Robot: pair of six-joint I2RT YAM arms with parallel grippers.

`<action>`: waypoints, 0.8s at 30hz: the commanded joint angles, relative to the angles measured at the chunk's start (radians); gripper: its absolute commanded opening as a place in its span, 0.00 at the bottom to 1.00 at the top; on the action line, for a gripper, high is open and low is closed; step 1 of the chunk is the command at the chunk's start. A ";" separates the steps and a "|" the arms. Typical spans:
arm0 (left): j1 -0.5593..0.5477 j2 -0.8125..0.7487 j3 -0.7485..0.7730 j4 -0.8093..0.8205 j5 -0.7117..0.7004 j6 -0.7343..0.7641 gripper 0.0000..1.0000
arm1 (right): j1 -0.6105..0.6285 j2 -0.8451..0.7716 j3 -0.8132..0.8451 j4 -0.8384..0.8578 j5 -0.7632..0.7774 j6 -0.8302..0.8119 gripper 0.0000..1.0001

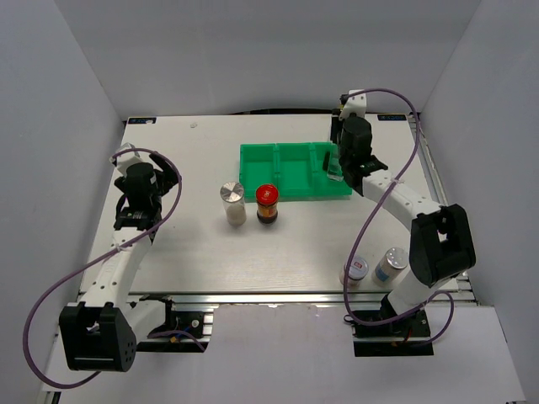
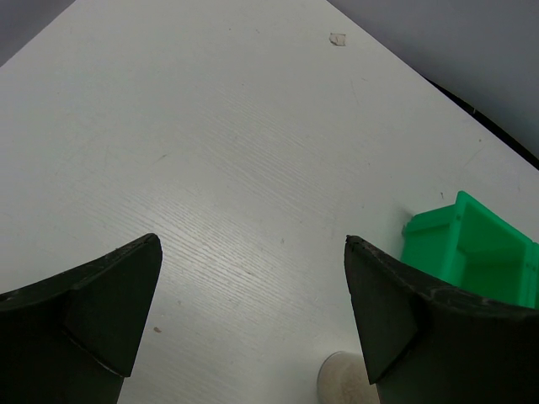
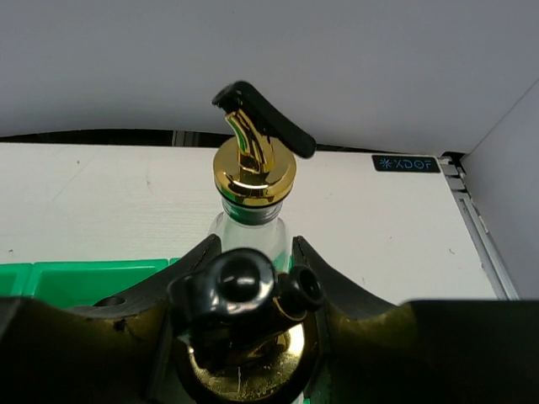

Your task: Organize the condiment bottles

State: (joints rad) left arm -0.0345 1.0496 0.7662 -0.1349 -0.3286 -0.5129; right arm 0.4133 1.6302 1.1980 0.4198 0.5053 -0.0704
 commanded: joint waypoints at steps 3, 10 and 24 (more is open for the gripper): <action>0.001 0.003 0.021 -0.009 -0.009 0.008 0.98 | -0.005 -0.020 -0.026 0.169 0.010 0.063 0.00; 0.002 0.000 0.019 -0.009 -0.006 0.007 0.98 | -0.007 -0.018 -0.060 0.152 0.067 0.126 0.51; 0.001 0.001 0.048 -0.042 0.003 0.001 0.98 | -0.005 -0.112 0.000 -0.084 0.047 0.155 0.89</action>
State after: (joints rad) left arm -0.0345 1.0588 0.7677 -0.1566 -0.3290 -0.5129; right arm 0.4122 1.5803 1.1336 0.4057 0.5480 0.0620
